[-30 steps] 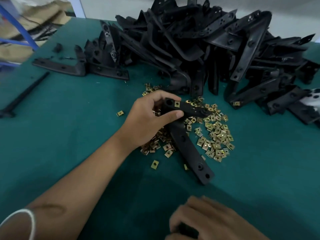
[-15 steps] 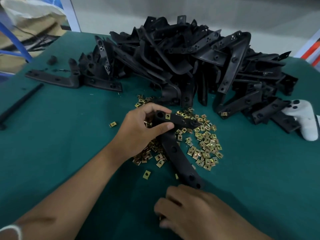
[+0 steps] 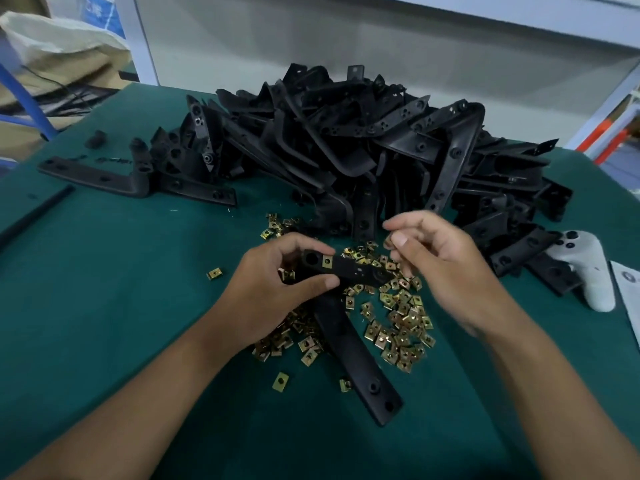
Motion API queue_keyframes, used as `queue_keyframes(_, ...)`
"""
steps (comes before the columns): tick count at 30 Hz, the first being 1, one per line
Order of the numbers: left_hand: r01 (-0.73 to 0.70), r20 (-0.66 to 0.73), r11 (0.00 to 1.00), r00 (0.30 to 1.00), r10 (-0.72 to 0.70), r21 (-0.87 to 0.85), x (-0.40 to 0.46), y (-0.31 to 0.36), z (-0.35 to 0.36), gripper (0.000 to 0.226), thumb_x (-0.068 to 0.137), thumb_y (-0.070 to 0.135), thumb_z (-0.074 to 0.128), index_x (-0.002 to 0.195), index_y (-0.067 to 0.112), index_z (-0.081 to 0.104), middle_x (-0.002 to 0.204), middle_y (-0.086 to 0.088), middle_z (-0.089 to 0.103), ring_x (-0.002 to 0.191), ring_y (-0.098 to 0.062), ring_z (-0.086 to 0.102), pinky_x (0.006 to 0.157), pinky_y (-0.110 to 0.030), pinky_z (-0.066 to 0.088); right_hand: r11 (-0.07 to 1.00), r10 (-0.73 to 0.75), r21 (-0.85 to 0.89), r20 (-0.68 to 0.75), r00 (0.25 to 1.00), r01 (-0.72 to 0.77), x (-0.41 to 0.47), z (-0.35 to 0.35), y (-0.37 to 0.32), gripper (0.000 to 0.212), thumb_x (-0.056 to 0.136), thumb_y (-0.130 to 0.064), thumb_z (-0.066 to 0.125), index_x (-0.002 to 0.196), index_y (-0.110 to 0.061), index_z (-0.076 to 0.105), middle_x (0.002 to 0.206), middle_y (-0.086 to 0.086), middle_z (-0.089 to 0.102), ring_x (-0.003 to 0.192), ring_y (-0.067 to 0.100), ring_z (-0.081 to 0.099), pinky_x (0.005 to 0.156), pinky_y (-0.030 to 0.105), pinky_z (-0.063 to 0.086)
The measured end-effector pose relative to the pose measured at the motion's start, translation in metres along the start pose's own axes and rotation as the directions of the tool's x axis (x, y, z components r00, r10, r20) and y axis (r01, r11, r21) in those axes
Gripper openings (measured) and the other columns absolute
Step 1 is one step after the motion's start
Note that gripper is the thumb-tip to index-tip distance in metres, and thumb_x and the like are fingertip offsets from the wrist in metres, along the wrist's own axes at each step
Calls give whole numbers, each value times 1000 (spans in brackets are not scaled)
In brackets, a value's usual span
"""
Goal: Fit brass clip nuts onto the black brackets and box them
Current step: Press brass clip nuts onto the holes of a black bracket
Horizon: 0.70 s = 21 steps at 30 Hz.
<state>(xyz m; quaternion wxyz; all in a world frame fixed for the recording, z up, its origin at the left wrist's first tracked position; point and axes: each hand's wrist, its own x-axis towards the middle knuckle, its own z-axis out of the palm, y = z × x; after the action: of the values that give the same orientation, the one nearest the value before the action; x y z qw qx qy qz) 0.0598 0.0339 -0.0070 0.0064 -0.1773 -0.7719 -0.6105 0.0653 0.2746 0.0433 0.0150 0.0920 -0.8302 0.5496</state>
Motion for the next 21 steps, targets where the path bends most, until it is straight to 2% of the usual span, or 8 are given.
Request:
queue_keyframes(3,-25,14,999,1000,25,-45,0,1,1,28,77,43,79,103,39,71,101,17,74,97,-3,69,82,-14,53,996,55,65,41,998,-57,0,5,12,19,101,-18,60,106,-30,73,88,-12,72,89,3,67,77,22,55)
queue_keyframes(7,-49,39,995,998,53,-92,0,3,4,29,76,37,81,103,36,73,105,15,75,102,-5,70,89,-18,53,983,80,157,120,989,-99,-3,10,13,15,95,-27,64,105,-28,76,86,-13,74,89,3,68,82,19,54)
queue_keyframes(8,-52,44,993,997,57,-105,0,4,4,29,76,35,81,103,36,73,105,14,76,102,-5,70,89,-18,53,977,88,183,131,987,-111,-4,10,13,17,93,-31,64,105,-28,76,87,-11,75,90,4,69,84,22,55)
queue_keyframes(11,-61,50,991,996,67,-123,0,5,4,29,75,32,82,103,35,74,106,12,76,101,-5,70,87,-16,54,964,108,225,155,982,-141,-5,11,14,21,88,-38,66,104,-31,78,96,-2,78,99,18,72,98,48,52)
queue_keyframes(12,-63,55,991,996,70,-120,0,5,4,29,75,32,82,103,35,74,106,12,76,101,-5,71,86,-14,53,959,114,241,163,980,-152,-5,10,15,21,87,-38,68,104,-31,78,98,0,78,101,22,72,99,51,51)
queue_keyframes(13,-61,61,991,996,69,-118,0,6,3,30,75,32,81,104,35,74,106,13,76,101,-5,71,86,-13,52,951,121,261,176,977,-165,-4,10,16,22,86,-38,69,104,-30,79,98,1,78,100,22,72,97,49,53)
queue_keyframes(17,-51,89,991,994,63,-127,0,6,4,30,76,30,82,105,33,74,106,11,77,102,-7,71,87,-16,54,912,148,342,238,960,-225,-4,9,17,19,86,-30,69,100,-25,80,90,-3,78,90,11,72,79,21,55)
queue_keyframes(21,-54,90,990,994,66,-132,-1,7,5,29,75,28,82,103,32,75,105,11,77,100,-6,72,86,-15,54,891,162,376,262,951,-255,-5,7,15,17,84,-23,70,97,-20,81,90,1,78,88,11,73,74,17,55)
